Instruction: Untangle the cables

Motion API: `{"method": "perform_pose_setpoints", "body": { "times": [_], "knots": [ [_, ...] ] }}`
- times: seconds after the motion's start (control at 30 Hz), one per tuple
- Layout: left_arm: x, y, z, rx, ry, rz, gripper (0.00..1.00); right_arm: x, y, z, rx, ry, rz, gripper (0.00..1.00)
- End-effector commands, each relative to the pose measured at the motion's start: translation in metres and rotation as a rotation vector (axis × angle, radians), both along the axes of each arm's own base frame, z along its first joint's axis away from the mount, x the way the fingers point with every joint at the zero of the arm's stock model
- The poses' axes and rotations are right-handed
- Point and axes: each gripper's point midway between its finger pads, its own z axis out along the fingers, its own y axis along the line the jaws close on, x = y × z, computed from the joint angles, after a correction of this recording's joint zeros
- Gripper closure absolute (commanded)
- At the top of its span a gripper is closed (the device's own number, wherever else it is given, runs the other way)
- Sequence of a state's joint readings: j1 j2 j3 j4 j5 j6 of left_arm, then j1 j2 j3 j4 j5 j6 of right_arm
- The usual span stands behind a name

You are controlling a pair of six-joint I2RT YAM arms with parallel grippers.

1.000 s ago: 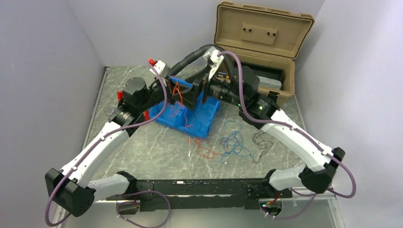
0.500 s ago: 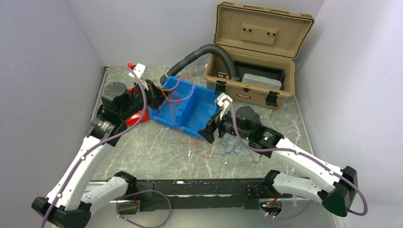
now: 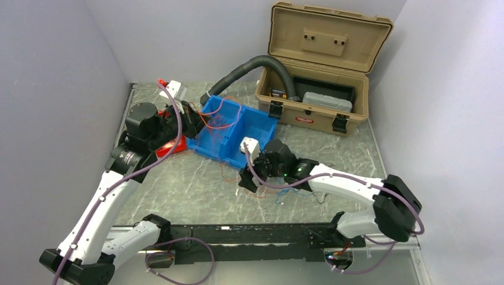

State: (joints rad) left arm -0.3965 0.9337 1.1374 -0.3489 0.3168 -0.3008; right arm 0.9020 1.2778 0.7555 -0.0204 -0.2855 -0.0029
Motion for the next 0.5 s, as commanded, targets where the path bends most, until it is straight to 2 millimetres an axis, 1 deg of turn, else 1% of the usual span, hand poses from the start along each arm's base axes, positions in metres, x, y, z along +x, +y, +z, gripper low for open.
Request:
{"method": "perform_pose_setpoints", "body": {
  "times": [0.0, 0.13, 0.2, 0.23, 0.3, 0.33, 0.37, 0.4, 0.47],
  "knots": [
    [-0.005, 0.004, 0.029, -0.014, -0.074, -0.006, 1.00, 0.010, 0.031, 0.018, 0.044, -0.122, 0.094, 0.20],
    [-0.005, 0.008, 0.030, -0.013, -0.079, 0.001, 1.00, 0.012, 0.039, -0.002, 0.024, -0.115, 0.110, 0.26],
    [-0.006, 0.008, 0.031, -0.016, -0.079, 0.000, 1.00, 0.014, 0.042, -0.010, 0.025, -0.114, 0.105, 0.31],
    [-0.006, 0.009, 0.031, -0.017, -0.081, -0.001, 1.00, 0.014, 0.043, -0.012, 0.028, -0.115, 0.101, 0.38],
    [-0.005, 0.011, 0.033, -0.013, -0.091, 0.010, 1.00, 0.015, 0.044, -0.013, 0.041, -0.124, 0.091, 0.71],
    [-0.004, 0.014, 0.033, -0.007, -0.091, 0.024, 1.00, 0.015, 0.042, -0.012, 0.047, -0.128, 0.080, 0.83],
    [-0.002, 0.017, 0.032, 0.006, -0.090, 0.041, 1.00, 0.015, 0.038, -0.013, 0.049, -0.129, 0.068, 0.93],
    [0.001, 0.022, 0.033, 0.020, -0.096, 0.065, 1.00, 0.015, 0.034, -0.012, 0.054, -0.130, 0.052, 1.00],
    [0.006, 0.036, 0.033, 0.060, -0.103, 0.127, 1.00, 0.013, 0.023, -0.014, 0.052, -0.129, 0.006, 1.00]
  ]
}}
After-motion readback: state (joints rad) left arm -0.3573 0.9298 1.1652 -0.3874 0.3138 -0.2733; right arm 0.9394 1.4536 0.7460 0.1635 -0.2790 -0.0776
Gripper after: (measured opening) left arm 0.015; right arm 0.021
